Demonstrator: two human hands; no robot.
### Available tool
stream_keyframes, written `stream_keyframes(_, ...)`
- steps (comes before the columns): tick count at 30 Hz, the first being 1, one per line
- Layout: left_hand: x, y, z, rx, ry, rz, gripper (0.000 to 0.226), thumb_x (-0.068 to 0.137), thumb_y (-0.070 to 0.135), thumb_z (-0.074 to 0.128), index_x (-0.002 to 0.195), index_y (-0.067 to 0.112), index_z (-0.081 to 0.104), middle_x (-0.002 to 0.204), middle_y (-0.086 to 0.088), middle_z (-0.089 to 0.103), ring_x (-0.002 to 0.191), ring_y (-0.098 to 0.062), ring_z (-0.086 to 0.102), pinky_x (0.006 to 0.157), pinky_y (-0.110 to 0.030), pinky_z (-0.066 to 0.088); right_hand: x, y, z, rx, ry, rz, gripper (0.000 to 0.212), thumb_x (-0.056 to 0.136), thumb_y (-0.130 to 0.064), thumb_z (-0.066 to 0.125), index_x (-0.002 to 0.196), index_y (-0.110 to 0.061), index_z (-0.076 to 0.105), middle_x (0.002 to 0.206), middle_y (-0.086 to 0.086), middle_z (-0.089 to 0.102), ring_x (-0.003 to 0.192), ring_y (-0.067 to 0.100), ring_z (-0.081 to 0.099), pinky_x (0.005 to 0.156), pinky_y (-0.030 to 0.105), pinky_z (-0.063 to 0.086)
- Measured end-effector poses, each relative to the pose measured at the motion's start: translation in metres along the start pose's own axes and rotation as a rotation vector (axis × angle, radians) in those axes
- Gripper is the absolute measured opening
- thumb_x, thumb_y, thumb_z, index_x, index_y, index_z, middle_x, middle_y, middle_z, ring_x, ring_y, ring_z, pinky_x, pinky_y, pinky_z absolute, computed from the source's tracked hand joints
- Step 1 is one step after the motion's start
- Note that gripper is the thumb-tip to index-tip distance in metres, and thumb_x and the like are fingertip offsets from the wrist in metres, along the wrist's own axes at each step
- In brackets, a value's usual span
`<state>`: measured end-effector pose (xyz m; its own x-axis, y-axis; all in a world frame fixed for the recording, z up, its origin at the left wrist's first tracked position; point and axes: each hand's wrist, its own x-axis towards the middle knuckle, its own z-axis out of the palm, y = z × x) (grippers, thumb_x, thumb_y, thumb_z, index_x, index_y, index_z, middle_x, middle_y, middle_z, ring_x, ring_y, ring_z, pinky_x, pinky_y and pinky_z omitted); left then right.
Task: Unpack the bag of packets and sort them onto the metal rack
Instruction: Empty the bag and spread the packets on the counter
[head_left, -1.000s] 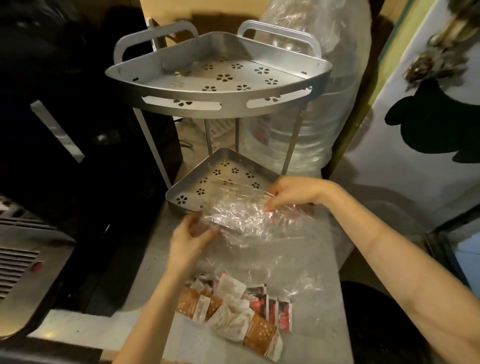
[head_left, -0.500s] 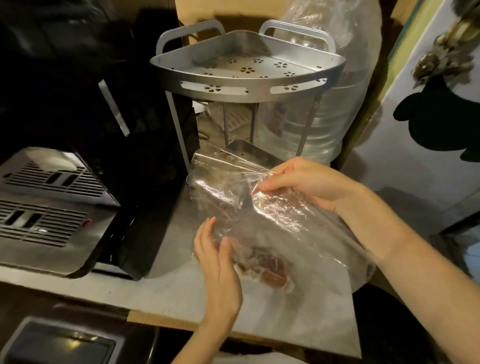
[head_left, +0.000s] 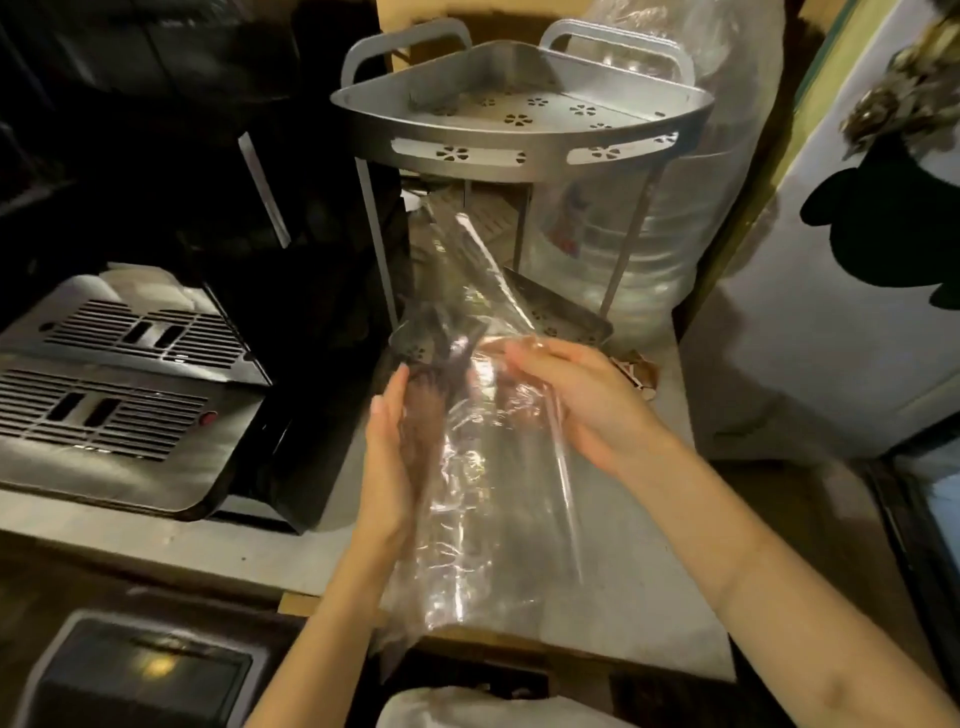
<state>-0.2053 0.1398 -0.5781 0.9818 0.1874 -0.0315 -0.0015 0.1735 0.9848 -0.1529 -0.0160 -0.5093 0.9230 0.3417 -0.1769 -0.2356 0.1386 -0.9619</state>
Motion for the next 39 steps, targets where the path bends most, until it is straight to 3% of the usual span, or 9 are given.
stream_keyframes(4, 0.012, -0.034, 0.016, 0.438, -0.173, -0.065, 0.077, 0.072, 0.078, 0.017, 0.140, 0.041, 0.019, 0.152, 0.016, 0.013, 0.140, -0.005, 0.016, 0.117, -0.040, 0.013, -0.019, 0.049, -0.055, 0.180, 0.193, 0.165, 0.020, 0.087, -0.015, 0.055, 0.086, -0.015, 0.075, 0.085, 0.004, 0.071, 0.076, 0.013, 0.067, 0.073, 0.026, 0.053)
stream_keyframes(10, 0.002, -0.091, 0.044, 1.150, -0.349, 0.104, 0.073, 0.073, 0.064, -0.022, 0.138, 0.033, -0.008, 0.153, 0.004, -0.013, 0.140, -0.010, -0.018, 0.116, -0.037, -0.013, -0.045, 0.093, -0.111, 0.062, 0.459, 0.397, 0.031, 0.086, -0.017, 0.059, 0.112, 0.000, 0.060, 0.097, 0.008, 0.066, 0.080, 0.014, 0.065, 0.064, 0.021, 0.053)
stream_keyframes(13, 0.001, -0.103, 0.050, 1.267, -0.367, 0.118, 0.076, 0.073, 0.060, -0.029, 0.140, 0.030, -0.011, 0.154, 0.001, -0.015, 0.140, -0.013, -0.021, 0.113, -0.036, -0.019, -0.047, 0.112, -0.119, -0.114, 0.519, 0.377, 0.046, 0.082, -0.021, 0.066, 0.123, -0.004, 0.053, 0.115, 0.010, 0.063, 0.103, 0.015, 0.060, 0.092, 0.027, 0.047)
stream_keyframes(15, -0.001, -0.107, 0.052, 1.344, -0.357, 0.135, 0.068, 0.081, 0.054, -0.020, 0.142, 0.027, -0.011, 0.153, -0.002, -0.018, 0.139, -0.016, -0.023, 0.109, -0.036, -0.022, -0.049, 0.115, -0.117, -0.218, 0.529, 0.345, 0.022, 0.086, -0.015, 0.062, 0.106, -0.010, 0.056, 0.097, 0.002, 0.063, 0.093, 0.011, 0.058, 0.097, 0.027, 0.041)
stream_keyframes(18, -0.002, -0.111, 0.057, 1.382, -0.339, 0.122, 0.062, 0.087, 0.049, -0.011, 0.143, 0.025, -0.012, 0.152, -0.005, -0.021, 0.138, -0.018, -0.026, 0.110, -0.037, -0.021, -0.044, 0.125, -0.118, -0.434, 0.550, 0.261, 0.033, 0.087, -0.018, 0.060, 0.118, -0.009, 0.053, 0.101, 0.005, 0.064, 0.095, 0.019, 0.061, 0.096, 0.040, 0.048)
stream_keyframes(21, 0.000, -0.112, 0.065, 1.366, -0.329, 0.091, 0.057, 0.090, 0.047, -0.005, 0.143, 0.026, -0.012, 0.153, -0.005, -0.020, 0.138, -0.018, -0.026, 0.111, -0.037, -0.020, -0.037, 0.128, -0.119, -0.692, 0.581, 0.199, 0.047, 0.088, -0.016, 0.058, 0.132, -0.013, 0.043, 0.112, 0.008, 0.061, 0.096, 0.021, 0.059, 0.086, 0.034, 0.049)
stream_keyframes(25, 0.000, -0.112, 0.079, 1.328, -0.374, 0.073, 0.062, 0.084, 0.051, -0.012, 0.141, 0.028, -0.015, 0.152, -0.006, -0.023, 0.138, -0.020, -0.027, 0.110, -0.037, -0.020, -0.023, 0.120, -0.126, -1.128, 0.609, 0.095, 0.064, 0.086, -0.012, 0.057, 0.142, -0.012, 0.026, 0.144, 0.006, 0.038, 0.131, 0.024, 0.029, 0.107, 0.033, 0.029)
stream_keyframes(33, 0.021, -0.088, 0.101, 1.289, -0.363, 0.171, 0.077, 0.071, 0.056, -0.027, 0.139, 0.023, -0.010, 0.149, 0.000, -0.021, 0.137, -0.017, -0.025, 0.108, -0.036, -0.020, 0.034, 0.101, -0.132, -1.508, 0.300, -0.138, 0.059, 0.093, -0.020, 0.040, 0.147, -0.018, 0.016, 0.156, 0.000, 0.019, 0.145, 0.016, 0.009, 0.116, 0.033, -0.003)
stream_keyframes(39, 0.052, -0.109, 0.106, 1.294, -0.457, 0.171, 0.067, 0.077, 0.052, -0.021, 0.137, 0.023, -0.019, 0.151, 0.003, -0.020, 0.138, -0.012, -0.023, 0.113, -0.034, -0.015, 0.062, 0.098, -0.135, -1.486, 0.290, -0.207, 0.043, 0.090, -0.015, 0.049, 0.132, -0.012, 0.046, 0.132, 0.006, 0.053, 0.126, 0.023, 0.041, 0.112, 0.038, 0.024)
